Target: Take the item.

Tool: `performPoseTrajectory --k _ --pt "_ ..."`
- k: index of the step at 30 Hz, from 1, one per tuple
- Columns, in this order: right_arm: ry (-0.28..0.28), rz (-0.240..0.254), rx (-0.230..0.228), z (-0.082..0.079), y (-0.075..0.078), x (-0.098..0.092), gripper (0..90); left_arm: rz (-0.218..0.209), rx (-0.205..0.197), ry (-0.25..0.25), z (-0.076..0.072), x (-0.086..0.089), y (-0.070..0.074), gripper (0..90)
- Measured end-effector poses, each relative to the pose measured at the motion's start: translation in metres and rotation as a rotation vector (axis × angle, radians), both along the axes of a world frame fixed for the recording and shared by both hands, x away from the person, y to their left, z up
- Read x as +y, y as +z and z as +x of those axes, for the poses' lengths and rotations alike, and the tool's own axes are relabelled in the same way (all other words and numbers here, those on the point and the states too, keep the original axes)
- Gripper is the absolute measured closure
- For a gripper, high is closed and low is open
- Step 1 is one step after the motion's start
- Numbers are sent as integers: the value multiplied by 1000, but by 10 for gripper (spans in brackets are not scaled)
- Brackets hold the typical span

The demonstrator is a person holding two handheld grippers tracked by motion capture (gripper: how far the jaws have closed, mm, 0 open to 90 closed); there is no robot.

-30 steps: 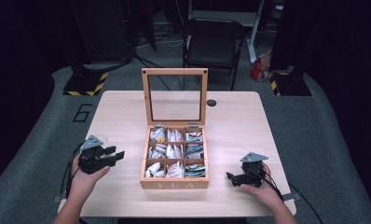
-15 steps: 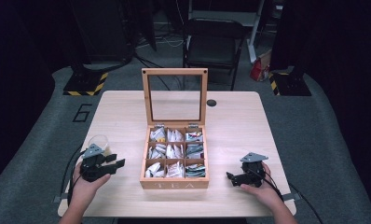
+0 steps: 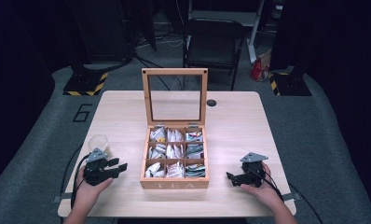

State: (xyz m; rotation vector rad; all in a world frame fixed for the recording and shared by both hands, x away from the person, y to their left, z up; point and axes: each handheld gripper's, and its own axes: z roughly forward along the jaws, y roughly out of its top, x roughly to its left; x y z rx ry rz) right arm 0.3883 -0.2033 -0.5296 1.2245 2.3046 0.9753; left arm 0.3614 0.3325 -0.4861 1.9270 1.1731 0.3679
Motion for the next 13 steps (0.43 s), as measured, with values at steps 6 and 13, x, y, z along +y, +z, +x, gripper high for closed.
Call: performPoseTrajectory --k 6,13 --pt "2 -1 -2 0 0 0 6 17 18 -18 0 -4 -8 493" --pt "1 0 -1 0 0 0 6 17 39 -28 1 -6 -12 484"
